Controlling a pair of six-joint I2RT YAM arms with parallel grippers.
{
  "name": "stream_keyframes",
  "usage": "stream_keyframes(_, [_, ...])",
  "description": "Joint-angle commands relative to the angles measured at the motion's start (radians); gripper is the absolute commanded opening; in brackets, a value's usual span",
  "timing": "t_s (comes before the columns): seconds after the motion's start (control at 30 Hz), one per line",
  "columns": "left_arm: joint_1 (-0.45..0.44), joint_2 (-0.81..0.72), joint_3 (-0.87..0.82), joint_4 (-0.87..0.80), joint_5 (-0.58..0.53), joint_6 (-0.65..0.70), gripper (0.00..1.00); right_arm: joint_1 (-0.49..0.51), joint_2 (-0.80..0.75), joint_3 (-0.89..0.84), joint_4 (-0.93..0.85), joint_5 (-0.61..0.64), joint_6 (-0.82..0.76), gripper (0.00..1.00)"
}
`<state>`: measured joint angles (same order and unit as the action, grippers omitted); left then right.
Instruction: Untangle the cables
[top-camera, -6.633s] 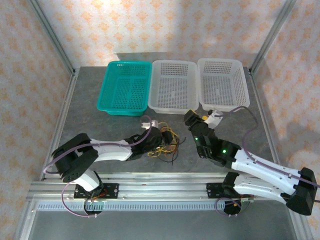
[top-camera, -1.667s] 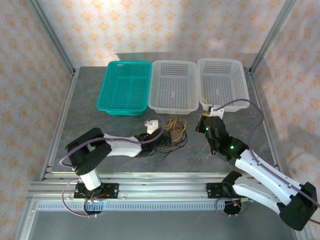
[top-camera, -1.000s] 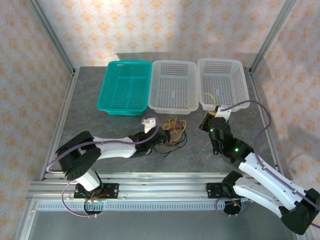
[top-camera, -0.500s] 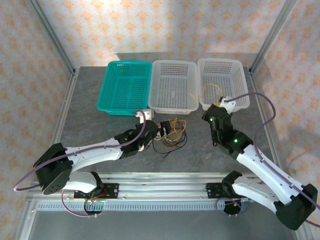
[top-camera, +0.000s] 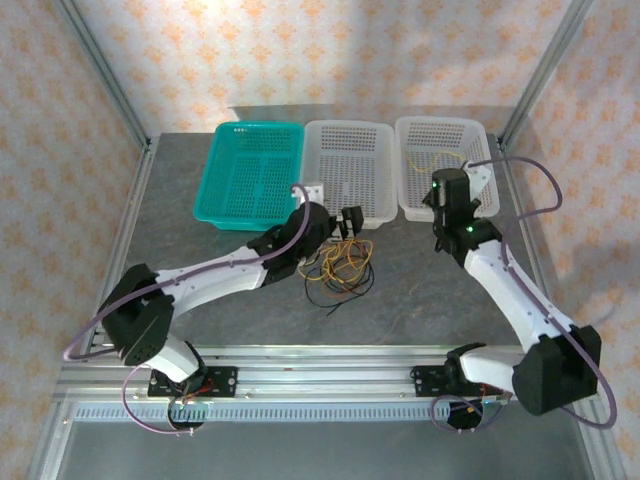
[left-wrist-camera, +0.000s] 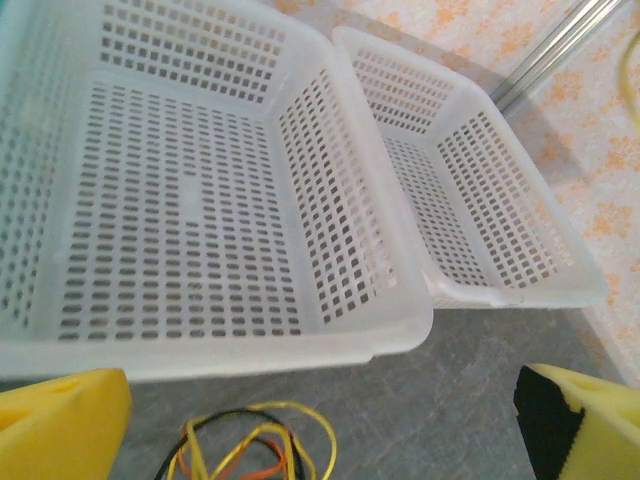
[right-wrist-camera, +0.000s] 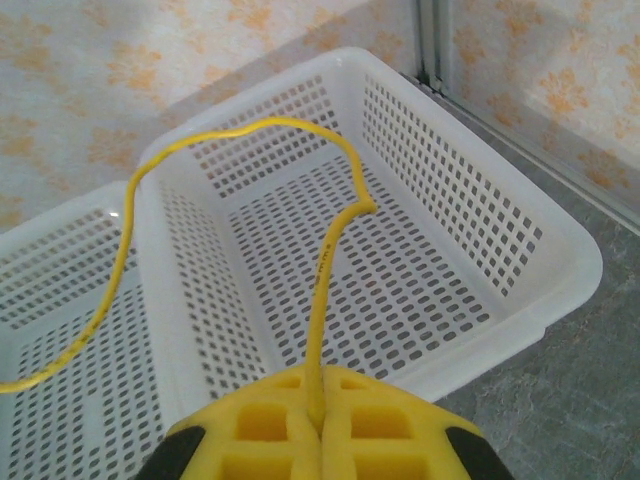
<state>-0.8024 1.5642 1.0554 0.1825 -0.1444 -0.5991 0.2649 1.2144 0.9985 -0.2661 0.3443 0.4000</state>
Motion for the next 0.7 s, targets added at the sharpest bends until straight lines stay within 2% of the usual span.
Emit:
stream_keyframes(0.0, [0.013,0.069,0.102,0.026,0.056,0.064,1.0,-0.052,0.069,0.069,0.006,-0.06,0.025,0.0])
stream_keyframes(0.3, [0.015,0.272,0.39,-0.042,0.121,0.139,1.0,-0.16,0.309,0.243,-0.014,-0.091,0.061,0.0])
stream_keyframes(0.5, [0.024,0.407,0.557,-0.061,0.14,0.163,1.0,-0.177,0.467,0.356,-0.056,-0.023,0.07,0.0])
stream_keyframes(0.67, [0.041,0.501,0.675,-0.061,0.169,0.167,0.99,-0.19,0.585,0.446,-0.086,-0.013,0.063,0.0])
